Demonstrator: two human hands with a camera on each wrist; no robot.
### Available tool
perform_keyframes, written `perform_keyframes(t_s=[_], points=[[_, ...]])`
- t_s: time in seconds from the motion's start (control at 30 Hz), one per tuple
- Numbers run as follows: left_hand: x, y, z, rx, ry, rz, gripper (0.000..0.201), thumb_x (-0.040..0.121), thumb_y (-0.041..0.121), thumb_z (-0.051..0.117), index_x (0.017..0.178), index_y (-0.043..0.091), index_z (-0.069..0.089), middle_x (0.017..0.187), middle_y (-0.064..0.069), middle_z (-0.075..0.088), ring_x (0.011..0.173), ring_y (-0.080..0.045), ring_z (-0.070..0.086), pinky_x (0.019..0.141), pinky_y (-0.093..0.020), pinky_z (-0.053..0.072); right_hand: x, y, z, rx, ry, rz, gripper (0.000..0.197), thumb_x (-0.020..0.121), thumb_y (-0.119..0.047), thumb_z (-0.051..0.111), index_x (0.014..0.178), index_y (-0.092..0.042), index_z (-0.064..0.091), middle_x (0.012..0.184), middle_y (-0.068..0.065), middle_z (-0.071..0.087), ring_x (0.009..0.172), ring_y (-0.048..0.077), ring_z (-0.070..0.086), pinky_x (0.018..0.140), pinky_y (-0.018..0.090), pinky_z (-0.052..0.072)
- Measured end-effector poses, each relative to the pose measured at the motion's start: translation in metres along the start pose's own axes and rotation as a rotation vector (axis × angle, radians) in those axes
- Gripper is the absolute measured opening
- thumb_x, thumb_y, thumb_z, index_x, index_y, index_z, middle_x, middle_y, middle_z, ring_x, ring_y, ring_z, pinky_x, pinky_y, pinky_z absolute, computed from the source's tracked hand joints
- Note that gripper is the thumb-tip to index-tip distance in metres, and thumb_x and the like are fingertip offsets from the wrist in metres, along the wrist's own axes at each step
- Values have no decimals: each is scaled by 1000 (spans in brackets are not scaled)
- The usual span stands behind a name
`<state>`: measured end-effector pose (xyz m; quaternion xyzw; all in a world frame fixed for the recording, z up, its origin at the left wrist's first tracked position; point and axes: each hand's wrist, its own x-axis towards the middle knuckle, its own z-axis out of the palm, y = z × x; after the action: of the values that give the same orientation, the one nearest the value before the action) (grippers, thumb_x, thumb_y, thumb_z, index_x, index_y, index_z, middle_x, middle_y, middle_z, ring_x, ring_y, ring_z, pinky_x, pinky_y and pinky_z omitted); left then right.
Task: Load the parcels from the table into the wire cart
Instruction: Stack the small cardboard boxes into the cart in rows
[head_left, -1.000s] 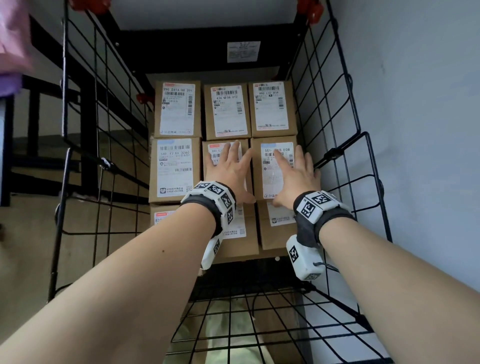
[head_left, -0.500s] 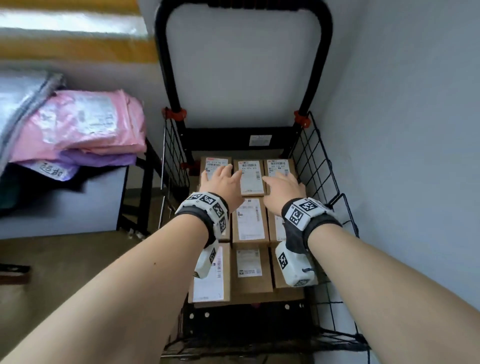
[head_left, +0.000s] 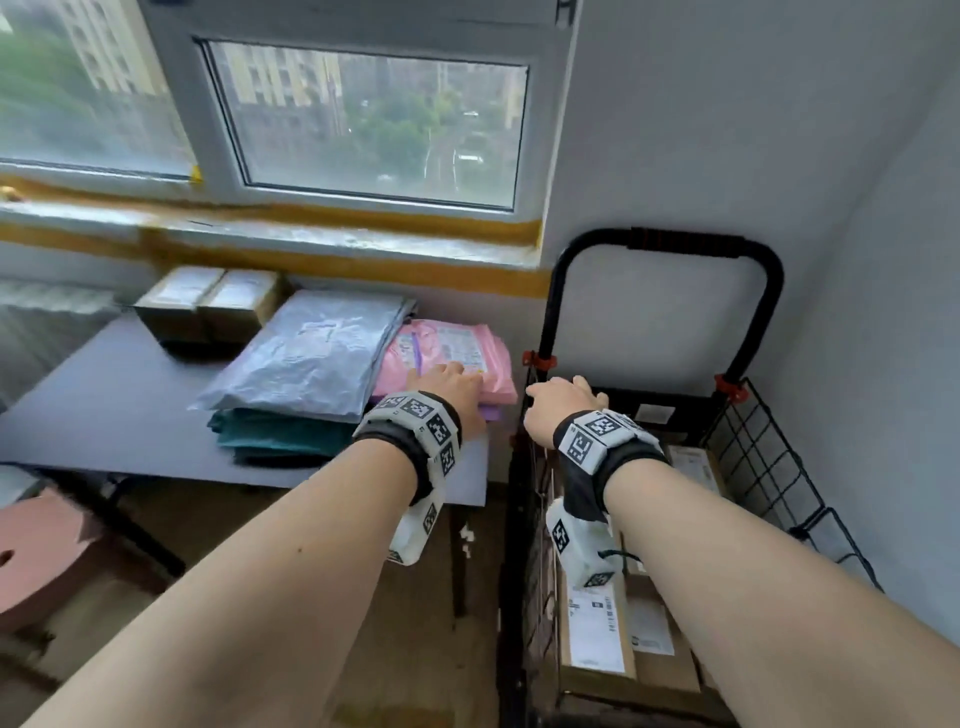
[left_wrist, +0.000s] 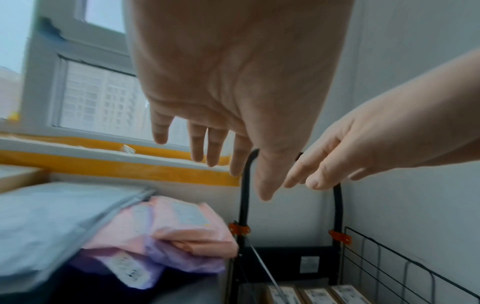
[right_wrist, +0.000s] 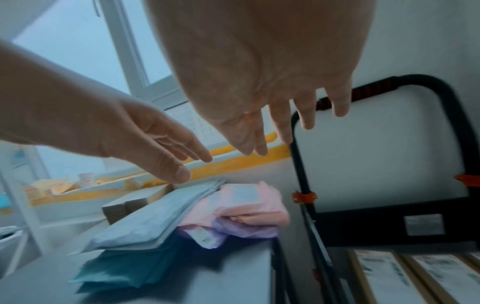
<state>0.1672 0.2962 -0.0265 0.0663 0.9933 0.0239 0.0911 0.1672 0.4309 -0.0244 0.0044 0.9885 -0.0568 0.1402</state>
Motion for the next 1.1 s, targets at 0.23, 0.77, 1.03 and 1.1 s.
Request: perform_keyframes(t_s=[0.23,0.77,1.03,1.1], points=[[-67,-129,-27,20,84,-119,54,90,40,54,140,22,42,141,-5,41,134,-24,35,109,-46,28,-28,-148,-9,-61,-3,-141,46,92,-28,43,138,-20,46,147,7,42,135,31,36,112,46,29],[-91,-335,-25,-5,121,-306,55,91,36,53,142,24,38,142,-4,40,133,-24,35,107,-44,30,13,-357,4,-132,20,-389,44,99,-34,36,139,-19,44,144,7,46,131,28,43,107,39,37],[-12,-449,-26,59,50,-376,52,91,36,51,140,24,39,137,-3,43,132,-22,37,105,-44,29,116,-459,7,-90,-12,-460,42,98,-32,39,135,-15,48,137,9,53,123,27,51,98,33,43],[13,-473,-32,58,35,-386,50,90,34,52,138,23,41,138,-3,42,132,-21,36,105,-45,28,144,-480,1,-82,-25,-461,42,97,-30,39,135,-15,49,139,8,52,125,26,50,99,32,43]])
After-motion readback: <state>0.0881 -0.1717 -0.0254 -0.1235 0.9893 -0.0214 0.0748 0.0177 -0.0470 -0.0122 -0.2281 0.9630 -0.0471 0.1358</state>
